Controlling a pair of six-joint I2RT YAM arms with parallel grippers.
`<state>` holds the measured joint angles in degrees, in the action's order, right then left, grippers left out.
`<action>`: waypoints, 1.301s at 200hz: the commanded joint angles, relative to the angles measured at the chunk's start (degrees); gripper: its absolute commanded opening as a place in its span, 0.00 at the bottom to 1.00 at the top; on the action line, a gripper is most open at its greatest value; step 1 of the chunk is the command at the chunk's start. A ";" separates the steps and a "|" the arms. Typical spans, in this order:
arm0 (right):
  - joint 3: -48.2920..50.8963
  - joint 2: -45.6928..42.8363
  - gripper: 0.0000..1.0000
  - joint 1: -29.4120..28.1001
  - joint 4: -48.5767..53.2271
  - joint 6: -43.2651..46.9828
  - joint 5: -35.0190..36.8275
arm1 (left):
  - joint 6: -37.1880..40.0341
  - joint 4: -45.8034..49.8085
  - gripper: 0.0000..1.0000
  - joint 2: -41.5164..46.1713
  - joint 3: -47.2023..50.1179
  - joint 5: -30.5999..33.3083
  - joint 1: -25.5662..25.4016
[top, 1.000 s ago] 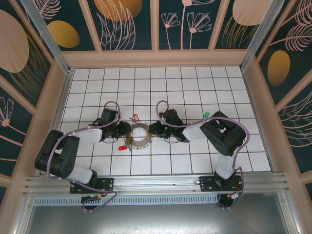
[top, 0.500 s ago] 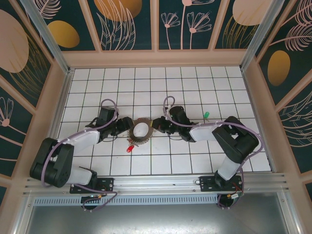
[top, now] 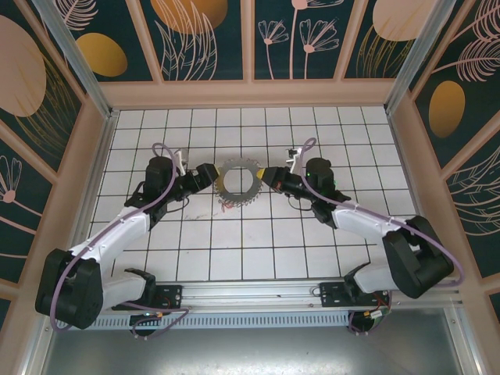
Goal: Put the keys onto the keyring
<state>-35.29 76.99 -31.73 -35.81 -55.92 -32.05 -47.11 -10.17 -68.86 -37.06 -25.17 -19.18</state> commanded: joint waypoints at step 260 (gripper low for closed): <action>-2.55 -7.36 0.30 1.75 4.70 1.64 5.02 | -12.24 -18.31 0.00 0.55 -2.85 -15.27 -0.16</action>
<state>-35.33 73.19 -29.98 -35.22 -57.98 -30.85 -57.14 -23.81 -71.02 -38.59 -41.76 -19.18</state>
